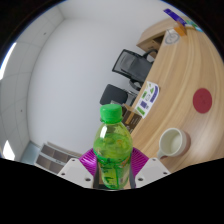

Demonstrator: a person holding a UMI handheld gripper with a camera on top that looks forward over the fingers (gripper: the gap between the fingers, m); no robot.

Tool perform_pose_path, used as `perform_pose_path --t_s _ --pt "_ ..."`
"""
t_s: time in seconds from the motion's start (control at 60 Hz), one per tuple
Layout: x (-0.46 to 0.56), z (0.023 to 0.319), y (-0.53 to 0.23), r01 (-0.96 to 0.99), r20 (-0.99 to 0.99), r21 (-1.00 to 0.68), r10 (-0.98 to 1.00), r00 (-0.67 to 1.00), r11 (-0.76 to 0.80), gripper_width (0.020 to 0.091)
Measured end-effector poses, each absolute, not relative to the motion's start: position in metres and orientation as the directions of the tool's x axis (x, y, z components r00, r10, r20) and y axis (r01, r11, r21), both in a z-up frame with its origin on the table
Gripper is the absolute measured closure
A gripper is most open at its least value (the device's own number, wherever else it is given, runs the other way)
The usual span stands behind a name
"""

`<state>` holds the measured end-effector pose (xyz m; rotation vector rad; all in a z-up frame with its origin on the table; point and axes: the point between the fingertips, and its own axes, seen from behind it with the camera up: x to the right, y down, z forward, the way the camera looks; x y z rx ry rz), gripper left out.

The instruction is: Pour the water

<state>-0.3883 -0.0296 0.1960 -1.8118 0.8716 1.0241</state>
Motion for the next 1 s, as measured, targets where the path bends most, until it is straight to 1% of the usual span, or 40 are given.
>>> perform_pose_path --t_s 0.05,0.117,0.133,0.15,0.283,0.333,0.367,0.433,0.467,0.483,0.633,0.767,0.883,0.9,0.933,1.0 --pt "-0.374 0.217 -0.029 -0.778 -0.814 -0.493 -0.11 0.571 -0.39 0.0683" --pt "-0.346 0.232 -0.03 -0.648 -0.67 -0.665 -0.087 0.737 -0.371 0.0683" --pt "-0.34 0.235 -0.028 -0.614 -0.632 -0.699 -0.086 0.77 -0.367 0.066" --pt "-0.334 0.238 -0.028 -0.582 -0.596 -0.726 -0.087 0.798 -0.366 0.0655" --pt "-0.277 0.246 -0.028 -0.402 -0.393 -0.861 -0.097 0.915 -0.311 0.0655" --pt "-0.258 0.242 -0.027 -0.352 -0.338 -0.889 -0.099 0.936 -0.293 0.0655" --pt "-0.248 0.23 -0.026 -0.314 -0.297 -0.905 -0.103 0.949 -0.286 0.0656" --pt "-0.227 0.216 -0.022 -0.238 -0.217 -0.921 -0.103 0.971 -0.309 0.0656" --pt "-0.217 0.204 -0.022 -0.204 -0.181 -0.924 -0.102 0.978 -0.323 0.0656" --pt "-0.213 0.193 -0.023 -0.184 -0.161 -0.929 -0.099 0.982 -0.32 0.0655" --pt "-0.172 0.141 -0.019 -0.087 -0.04 -0.92 -0.131 0.991 -0.381 0.0656" --pt "-0.149 0.109 -0.015 -0.092 -0.029 -0.915 -0.163 0.986 -0.393 0.0656" --pt "-0.141 0.082 -0.014 -0.094 -0.037 -0.909 -0.146 0.989 -0.405 0.0657" --pt "-0.141 0.078 -0.015 -0.095 -0.04 -0.908 -0.142 0.989 -0.408 0.0647" --pt "-0.142 0.084 -0.01 -0.099 -0.05 -0.925 -0.142 0.989 -0.366 0.0647" --pt "-0.139 0.083 -0.013 -0.128 -0.081 -0.928 -0.146 0.986 -0.35 0.0646"
